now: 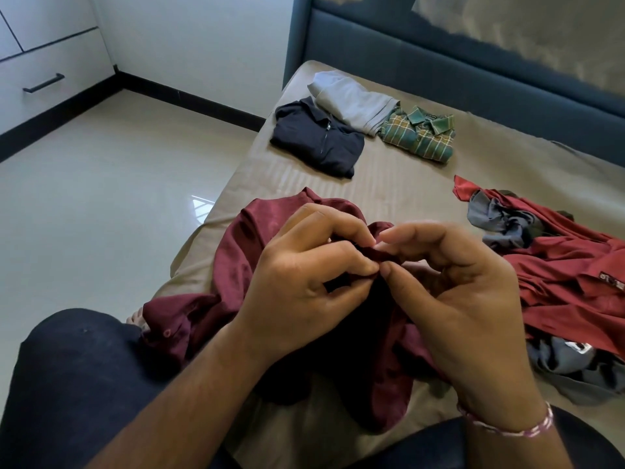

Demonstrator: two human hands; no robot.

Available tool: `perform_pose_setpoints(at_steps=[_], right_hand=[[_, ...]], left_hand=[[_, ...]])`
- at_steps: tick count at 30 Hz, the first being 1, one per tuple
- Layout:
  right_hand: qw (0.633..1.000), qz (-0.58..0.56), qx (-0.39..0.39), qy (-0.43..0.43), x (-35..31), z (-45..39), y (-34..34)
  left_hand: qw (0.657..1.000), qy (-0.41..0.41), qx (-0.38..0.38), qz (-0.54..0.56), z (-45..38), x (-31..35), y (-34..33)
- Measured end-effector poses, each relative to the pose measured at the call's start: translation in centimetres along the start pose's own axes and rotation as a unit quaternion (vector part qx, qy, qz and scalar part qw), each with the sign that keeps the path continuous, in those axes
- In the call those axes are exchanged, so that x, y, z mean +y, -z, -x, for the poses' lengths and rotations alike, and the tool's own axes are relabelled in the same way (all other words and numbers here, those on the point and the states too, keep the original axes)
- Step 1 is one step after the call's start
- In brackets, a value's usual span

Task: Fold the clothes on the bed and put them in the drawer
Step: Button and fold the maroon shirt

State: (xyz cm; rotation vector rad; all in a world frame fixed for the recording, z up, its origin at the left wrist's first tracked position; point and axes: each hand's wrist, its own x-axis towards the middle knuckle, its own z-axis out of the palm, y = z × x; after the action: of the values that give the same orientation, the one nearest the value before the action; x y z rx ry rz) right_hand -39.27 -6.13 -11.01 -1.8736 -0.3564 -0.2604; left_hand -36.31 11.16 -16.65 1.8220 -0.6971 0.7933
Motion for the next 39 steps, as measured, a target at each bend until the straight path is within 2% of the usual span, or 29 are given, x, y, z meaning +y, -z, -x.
perform_pose_setpoints(at_steps=[4, 8, 14, 18, 22, 29, 36, 39], right_hand=[[0.999, 0.046, 0.011, 0.024, 0.6, 0.0, -0.1], [0.997, 0.072, 0.016, 0.025, 0.9, -0.2, -0.2], [0.995, 0.081, 0.033, 0.042, 1.4, -0.1, -0.5], [0.994, 0.077, 0.054, 0.054, 1.9, 0.0, -0.9], [0.985, 0.122, 0.073, 0.094, 2.3, 0.2, -1.1], [0.982, 0.097, 0.100, 0.125, 2.7, 0.6, -1.5], [0.983, 0.086, 0.121, 0.108, 3.2, 1.1, -2.4], [0.990, 0.061, 0.109, 0.069, 3.2, 1.3, -2.8]], left_hand=[[0.999, 0.040, -0.008, 0.024, 0.0, -0.1, 0.1], [0.991, 0.127, -0.016, 0.033, -0.2, 0.1, 0.3], [0.979, 0.188, -0.034, 0.078, -0.1, -0.5, 0.3], [0.979, 0.180, -0.040, 0.091, -0.2, -0.5, 0.3], [0.980, 0.168, -0.039, 0.102, -0.2, -0.6, 0.3], [0.991, 0.128, -0.015, 0.040, 0.0, -0.4, 0.1], [0.988, 0.139, 0.056, 0.036, 0.7, 0.4, -0.8], [0.985, 0.141, 0.079, 0.052, 1.0, 0.5, -1.3]])
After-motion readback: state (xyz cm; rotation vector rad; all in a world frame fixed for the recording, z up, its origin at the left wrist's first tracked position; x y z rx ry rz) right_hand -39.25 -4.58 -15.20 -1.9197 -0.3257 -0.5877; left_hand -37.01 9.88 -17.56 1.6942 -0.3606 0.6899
